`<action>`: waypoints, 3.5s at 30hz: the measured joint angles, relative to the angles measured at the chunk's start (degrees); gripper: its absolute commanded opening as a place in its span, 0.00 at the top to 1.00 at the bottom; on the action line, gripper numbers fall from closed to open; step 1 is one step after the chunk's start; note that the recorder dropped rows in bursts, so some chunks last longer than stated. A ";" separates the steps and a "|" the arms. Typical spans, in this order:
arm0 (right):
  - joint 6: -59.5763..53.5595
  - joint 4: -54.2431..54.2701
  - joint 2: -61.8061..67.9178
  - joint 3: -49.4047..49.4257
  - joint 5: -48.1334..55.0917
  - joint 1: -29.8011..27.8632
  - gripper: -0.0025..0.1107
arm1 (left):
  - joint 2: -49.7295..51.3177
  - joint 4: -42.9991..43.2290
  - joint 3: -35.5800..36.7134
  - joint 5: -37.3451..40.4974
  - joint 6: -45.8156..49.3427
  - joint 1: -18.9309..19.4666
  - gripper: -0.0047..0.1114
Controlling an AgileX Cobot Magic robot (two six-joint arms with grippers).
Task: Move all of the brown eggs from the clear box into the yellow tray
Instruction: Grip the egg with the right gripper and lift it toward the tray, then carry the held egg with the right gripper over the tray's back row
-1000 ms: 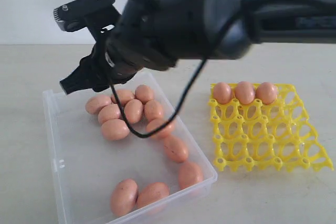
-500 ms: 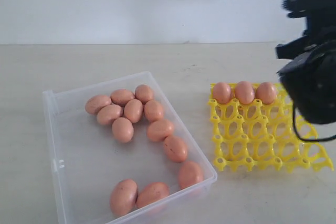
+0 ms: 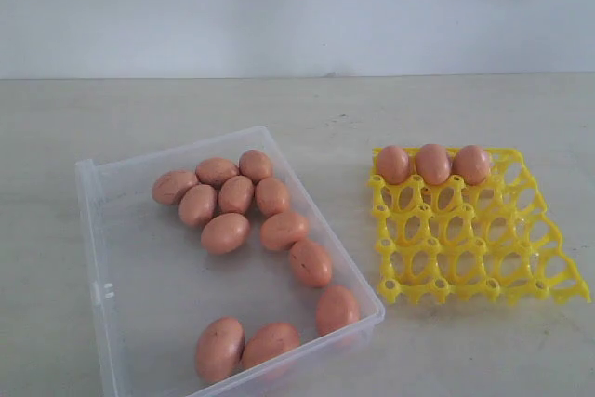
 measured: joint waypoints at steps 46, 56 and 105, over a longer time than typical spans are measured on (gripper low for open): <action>-166.36 164.35 14.36 -1.73 2.49 2.68 0.98 | 0.00 0.00 0.00 0.00 0.00 0.00 0.92; -166.21 167.78 14.02 -2.23 -2.05 -10.21 0.98 | 0.00 0.00 0.00 0.00 0.00 0.00 0.92; 5.29 7.98 0.66 13.69 -83.82 -0.71 0.98 | 0.00 0.00 0.00 0.00 0.00 0.00 0.92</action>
